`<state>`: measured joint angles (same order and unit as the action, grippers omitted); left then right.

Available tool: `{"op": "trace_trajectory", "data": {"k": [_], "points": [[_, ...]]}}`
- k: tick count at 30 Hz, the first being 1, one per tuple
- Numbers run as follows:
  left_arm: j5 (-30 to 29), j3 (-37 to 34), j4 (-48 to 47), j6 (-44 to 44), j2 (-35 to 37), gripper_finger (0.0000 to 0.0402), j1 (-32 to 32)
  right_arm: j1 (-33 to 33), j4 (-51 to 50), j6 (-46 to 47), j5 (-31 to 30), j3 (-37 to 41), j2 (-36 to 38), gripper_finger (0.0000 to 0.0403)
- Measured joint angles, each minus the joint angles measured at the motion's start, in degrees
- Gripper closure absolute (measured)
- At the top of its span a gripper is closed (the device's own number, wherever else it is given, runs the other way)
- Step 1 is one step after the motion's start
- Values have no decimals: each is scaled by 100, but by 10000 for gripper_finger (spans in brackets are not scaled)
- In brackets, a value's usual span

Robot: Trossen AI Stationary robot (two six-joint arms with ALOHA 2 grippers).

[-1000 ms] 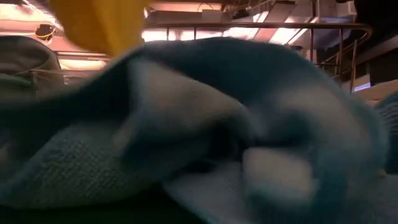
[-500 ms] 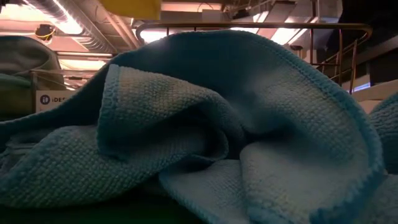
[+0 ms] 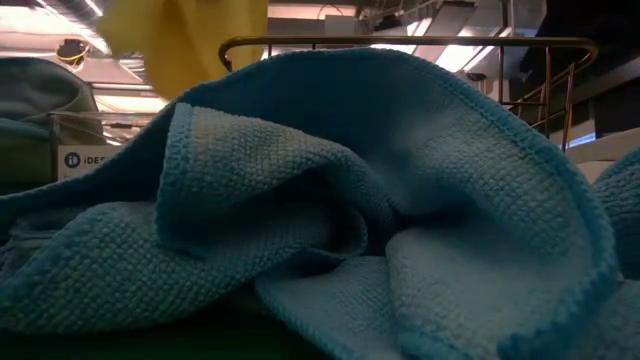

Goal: Sort microfiber towel by color & place in baskets
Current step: Put the yellow microfiber cloth into the middle transparent bin

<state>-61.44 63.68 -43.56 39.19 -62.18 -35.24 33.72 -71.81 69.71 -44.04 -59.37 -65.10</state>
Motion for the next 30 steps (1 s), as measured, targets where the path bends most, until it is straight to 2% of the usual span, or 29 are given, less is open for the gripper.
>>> {"op": "trace_trajectory", "data": {"k": [5, 12, 16, 21, 30], "points": [[635, -2, -819, 1346, -485, 402, 284, 0, 1, -118, -40, 0, 0, 171], [1508, -2, -825, 2028, -1457, 401, 609, -1, 22, -420, -470, 0, 0, 171], [2090, -2, -791, 2195, -2016, 401, 738, -85, 26, -595, -582, 0, 0, 171], [2756, -2, -689, 2197, -2614, 401, 843, -526, 179, -970, -396, 0, 0, 171], [3536, -7, -623, 2173, -3321, 401, 993, -1693, 1351, -2974, 83, -2, 0, 171]]}}
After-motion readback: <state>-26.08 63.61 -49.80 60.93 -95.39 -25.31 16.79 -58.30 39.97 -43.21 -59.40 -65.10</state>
